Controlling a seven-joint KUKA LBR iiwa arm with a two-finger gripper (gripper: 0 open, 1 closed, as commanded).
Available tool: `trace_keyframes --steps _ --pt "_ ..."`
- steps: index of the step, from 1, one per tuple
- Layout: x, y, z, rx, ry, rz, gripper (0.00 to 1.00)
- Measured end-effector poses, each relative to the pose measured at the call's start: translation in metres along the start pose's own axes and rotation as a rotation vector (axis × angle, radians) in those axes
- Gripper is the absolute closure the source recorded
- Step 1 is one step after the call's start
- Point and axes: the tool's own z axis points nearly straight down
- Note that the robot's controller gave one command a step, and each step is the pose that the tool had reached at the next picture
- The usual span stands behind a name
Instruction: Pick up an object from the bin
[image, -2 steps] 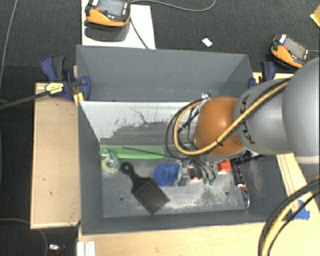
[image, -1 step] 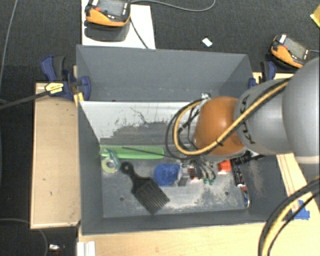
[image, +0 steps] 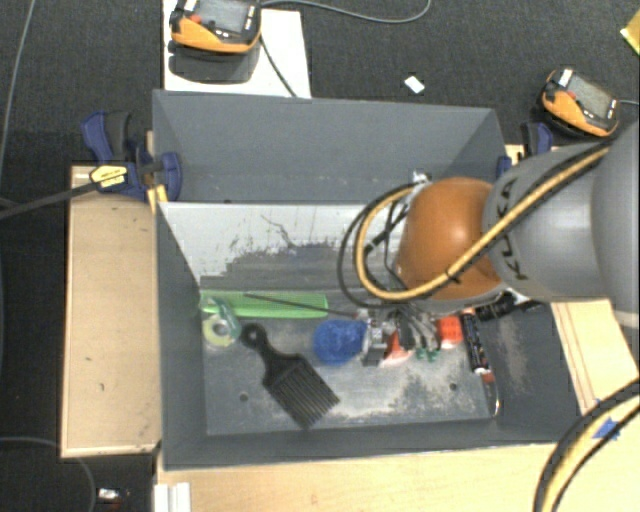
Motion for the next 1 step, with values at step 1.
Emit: trace_keyframes --steps 1 --pt "-0.0006 0.0002 -0.0457 0.000 0.001 0.001 1.00"
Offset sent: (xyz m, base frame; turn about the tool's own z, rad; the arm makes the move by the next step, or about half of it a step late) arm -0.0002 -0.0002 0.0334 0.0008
